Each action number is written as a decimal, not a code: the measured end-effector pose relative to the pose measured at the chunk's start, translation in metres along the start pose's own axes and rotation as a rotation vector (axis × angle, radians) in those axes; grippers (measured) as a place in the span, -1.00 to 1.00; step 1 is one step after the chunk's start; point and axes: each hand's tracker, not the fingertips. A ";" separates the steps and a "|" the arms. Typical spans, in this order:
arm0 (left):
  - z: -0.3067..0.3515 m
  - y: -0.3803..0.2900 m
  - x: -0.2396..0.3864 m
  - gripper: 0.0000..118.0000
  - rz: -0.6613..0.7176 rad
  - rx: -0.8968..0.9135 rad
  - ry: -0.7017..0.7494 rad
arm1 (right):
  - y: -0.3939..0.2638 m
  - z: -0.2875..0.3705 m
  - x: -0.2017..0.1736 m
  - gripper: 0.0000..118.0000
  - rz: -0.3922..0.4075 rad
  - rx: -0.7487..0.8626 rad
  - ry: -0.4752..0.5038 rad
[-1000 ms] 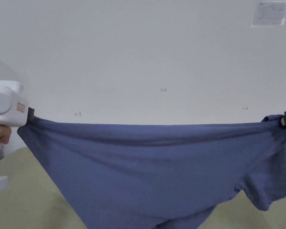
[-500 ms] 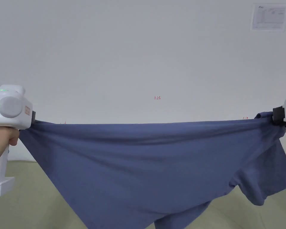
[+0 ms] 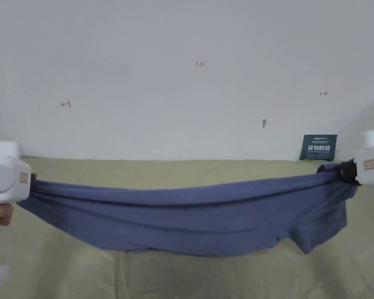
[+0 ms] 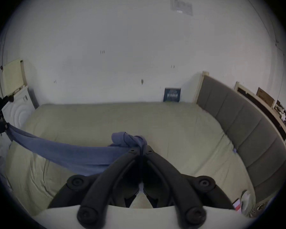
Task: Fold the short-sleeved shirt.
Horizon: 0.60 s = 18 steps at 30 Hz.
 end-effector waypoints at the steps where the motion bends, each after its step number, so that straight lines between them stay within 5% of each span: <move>1: 0.003 -0.019 -0.003 -1.00 -0.007 -0.014 -0.009 | -0.016 0.004 0.001 -0.94 0.013 0.018 0.015; 18: 0.154 -0.260 -0.072 -1.00 -0.045 -0.222 -0.112 | -0.308 0.165 0.035 -0.94 -0.036 -0.167 0.015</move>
